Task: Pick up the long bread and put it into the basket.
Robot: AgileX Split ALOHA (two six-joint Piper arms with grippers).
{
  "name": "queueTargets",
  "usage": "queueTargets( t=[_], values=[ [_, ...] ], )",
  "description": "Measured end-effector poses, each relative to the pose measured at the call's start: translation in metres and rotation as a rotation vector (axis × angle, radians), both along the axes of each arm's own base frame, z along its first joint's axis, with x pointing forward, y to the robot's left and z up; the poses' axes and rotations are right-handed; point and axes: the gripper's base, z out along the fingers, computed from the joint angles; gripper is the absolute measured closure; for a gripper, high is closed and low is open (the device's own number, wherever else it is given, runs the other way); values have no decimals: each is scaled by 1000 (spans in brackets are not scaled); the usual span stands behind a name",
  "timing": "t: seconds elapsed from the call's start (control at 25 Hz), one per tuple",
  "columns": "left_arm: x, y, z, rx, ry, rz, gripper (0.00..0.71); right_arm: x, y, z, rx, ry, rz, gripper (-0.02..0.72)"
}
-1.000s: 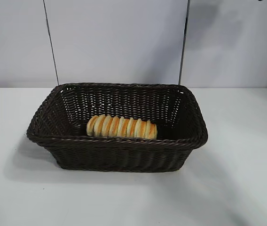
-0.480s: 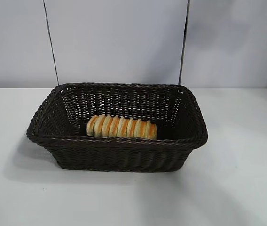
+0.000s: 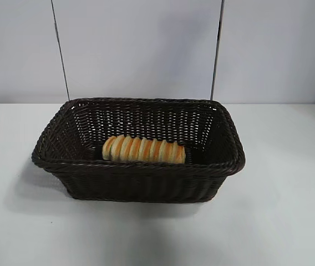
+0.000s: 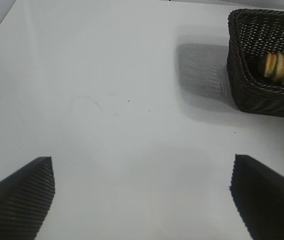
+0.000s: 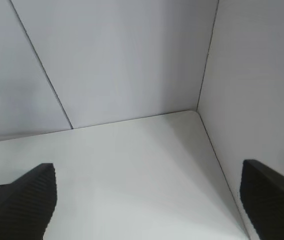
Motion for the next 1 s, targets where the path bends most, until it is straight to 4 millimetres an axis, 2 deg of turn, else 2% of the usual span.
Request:
queueTargets(
  t=[0.44,0.64,1.0],
  values=[
    [0,0,0,0,0,0,21,-58,13,-109,23,-38,170,10],
    [0,0,0,0,0,0,21,-73,15,-146,35,-70,199,10],
    [0,0,0,0,0,0,21,-50,15,-200,75,115,203,10]
  ],
)
